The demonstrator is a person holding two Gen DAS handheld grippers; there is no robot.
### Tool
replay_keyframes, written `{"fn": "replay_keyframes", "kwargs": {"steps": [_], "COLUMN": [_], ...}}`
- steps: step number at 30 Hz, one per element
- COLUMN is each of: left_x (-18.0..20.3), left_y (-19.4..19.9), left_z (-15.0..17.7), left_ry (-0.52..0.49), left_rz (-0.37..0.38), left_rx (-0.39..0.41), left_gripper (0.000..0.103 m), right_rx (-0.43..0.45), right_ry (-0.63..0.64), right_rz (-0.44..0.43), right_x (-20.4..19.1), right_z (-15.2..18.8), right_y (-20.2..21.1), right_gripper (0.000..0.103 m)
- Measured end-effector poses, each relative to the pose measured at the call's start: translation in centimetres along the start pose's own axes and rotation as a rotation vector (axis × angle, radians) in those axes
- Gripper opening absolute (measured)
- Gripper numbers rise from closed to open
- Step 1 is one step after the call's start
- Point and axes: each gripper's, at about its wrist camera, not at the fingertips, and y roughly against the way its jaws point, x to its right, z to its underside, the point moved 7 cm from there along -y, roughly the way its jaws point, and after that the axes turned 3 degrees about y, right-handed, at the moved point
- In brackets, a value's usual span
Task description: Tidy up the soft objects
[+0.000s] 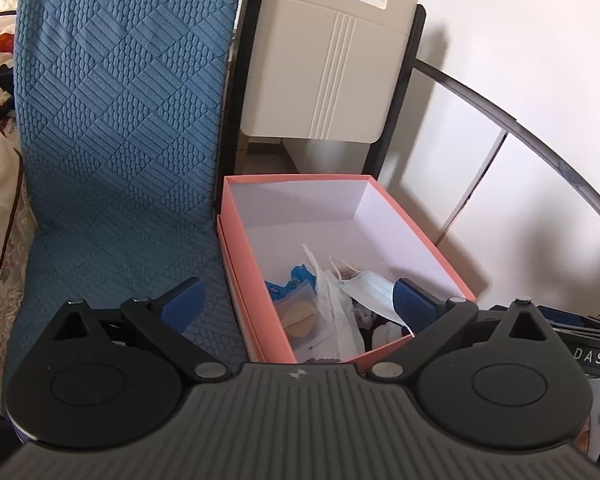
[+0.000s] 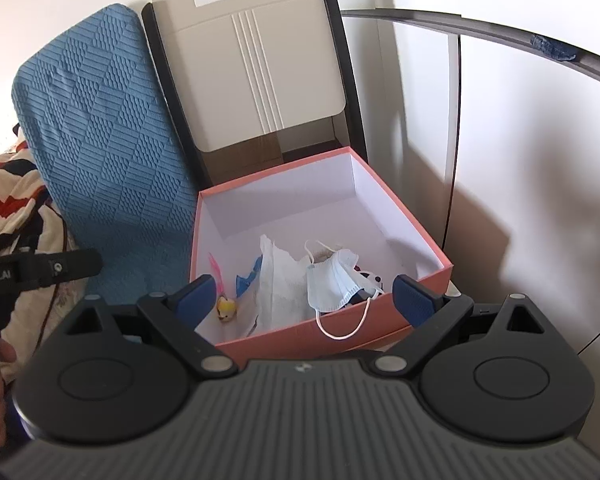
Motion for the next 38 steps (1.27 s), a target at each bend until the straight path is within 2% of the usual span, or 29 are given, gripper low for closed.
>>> {"fn": "replay_keyframes", "kwargs": {"steps": [18, 38], "left_x": [-0.06, 0.13], "left_y": [-0.13, -0.43], "left_z": [0.09, 0.35], "left_ry": [0.001, -0.012], "left_rz": [-0.033, -0.008], "left_rx": [-0.014, -0.036], "left_gripper": [0.103, 0.103], "right_rx": [-0.006, -0.011], "right_ry": [0.014, 0.033], "right_rz": [0.002, 0.006], "right_x": [-0.17, 0.13], "right_z": [0.01, 0.1], "right_y": [-0.24, -0.39], "right_gripper": [0.097, 0.097]}}
